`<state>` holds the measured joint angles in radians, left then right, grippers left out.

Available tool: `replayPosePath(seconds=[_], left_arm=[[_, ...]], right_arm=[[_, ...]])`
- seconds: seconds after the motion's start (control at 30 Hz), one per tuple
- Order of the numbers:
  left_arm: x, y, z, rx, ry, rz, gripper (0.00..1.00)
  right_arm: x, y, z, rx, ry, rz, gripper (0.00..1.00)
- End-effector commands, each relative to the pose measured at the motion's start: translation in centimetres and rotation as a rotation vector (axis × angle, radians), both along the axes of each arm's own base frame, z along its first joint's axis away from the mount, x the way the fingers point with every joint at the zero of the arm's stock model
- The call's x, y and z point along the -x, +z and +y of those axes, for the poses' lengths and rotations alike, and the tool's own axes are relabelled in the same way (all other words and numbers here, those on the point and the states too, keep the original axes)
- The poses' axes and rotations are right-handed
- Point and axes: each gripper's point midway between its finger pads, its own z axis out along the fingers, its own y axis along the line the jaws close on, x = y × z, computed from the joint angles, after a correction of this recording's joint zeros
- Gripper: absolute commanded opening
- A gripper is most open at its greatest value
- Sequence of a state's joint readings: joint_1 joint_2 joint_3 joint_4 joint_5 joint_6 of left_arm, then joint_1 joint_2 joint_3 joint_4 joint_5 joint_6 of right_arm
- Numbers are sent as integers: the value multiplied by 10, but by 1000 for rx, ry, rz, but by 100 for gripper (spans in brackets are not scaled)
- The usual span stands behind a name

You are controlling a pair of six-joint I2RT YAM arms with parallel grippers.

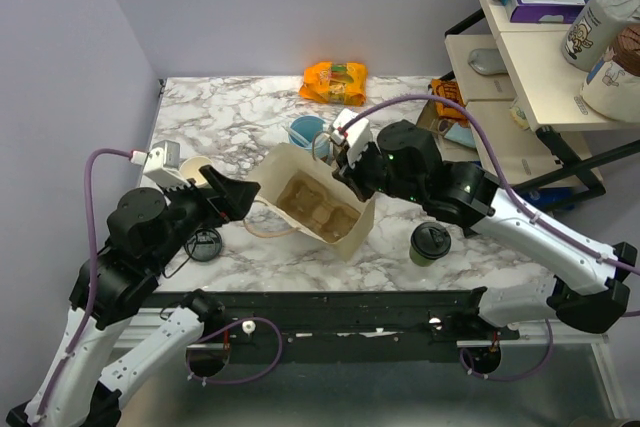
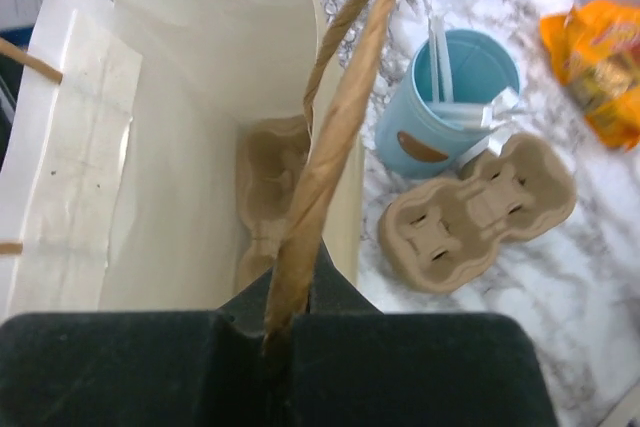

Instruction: Pack the takeout coffee

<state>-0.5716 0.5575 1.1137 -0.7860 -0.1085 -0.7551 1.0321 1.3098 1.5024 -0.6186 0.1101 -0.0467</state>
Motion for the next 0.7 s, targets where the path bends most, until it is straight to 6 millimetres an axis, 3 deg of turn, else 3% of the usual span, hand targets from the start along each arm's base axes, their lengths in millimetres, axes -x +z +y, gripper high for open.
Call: replayPosePath(seconds=[0.0, 0.13, 0.27, 0.33, 0.4, 0.47, 0.5, 0.53, 0.67], left_arm=[[11, 12, 6, -64, -42, -53, 99], [29, 29, 1, -43, -129, -124, 99], [32, 20, 2, -57, -137, -122, 99], [29, 3, 1, -79, -138, -80, 99], [27, -10, 1, -90, -126, -44, 99], [23, -28, 8, -111, -76, 13, 99], [23, -33, 10, -118, -63, 29, 99], [23, -37, 13, -122, -47, 39, 99], [30, -40, 29, -111, 14, 42, 99]], right_arm=[[-4, -1, -13, 141, 148, -245, 1], [-19, -1, -19, 194, 84, -292, 1], [-12, -10, -7, 204, 150, -343, 1], [7, -17, 6, 215, 221, -385, 1], [15, -37, 10, 250, 211, -400, 1], [40, -58, 20, 274, 247, -408, 1], [42, -66, 17, 312, 208, -429, 1], [63, -73, 25, 327, 253, -457, 1], [83, -94, 30, 389, 219, -456, 1]])
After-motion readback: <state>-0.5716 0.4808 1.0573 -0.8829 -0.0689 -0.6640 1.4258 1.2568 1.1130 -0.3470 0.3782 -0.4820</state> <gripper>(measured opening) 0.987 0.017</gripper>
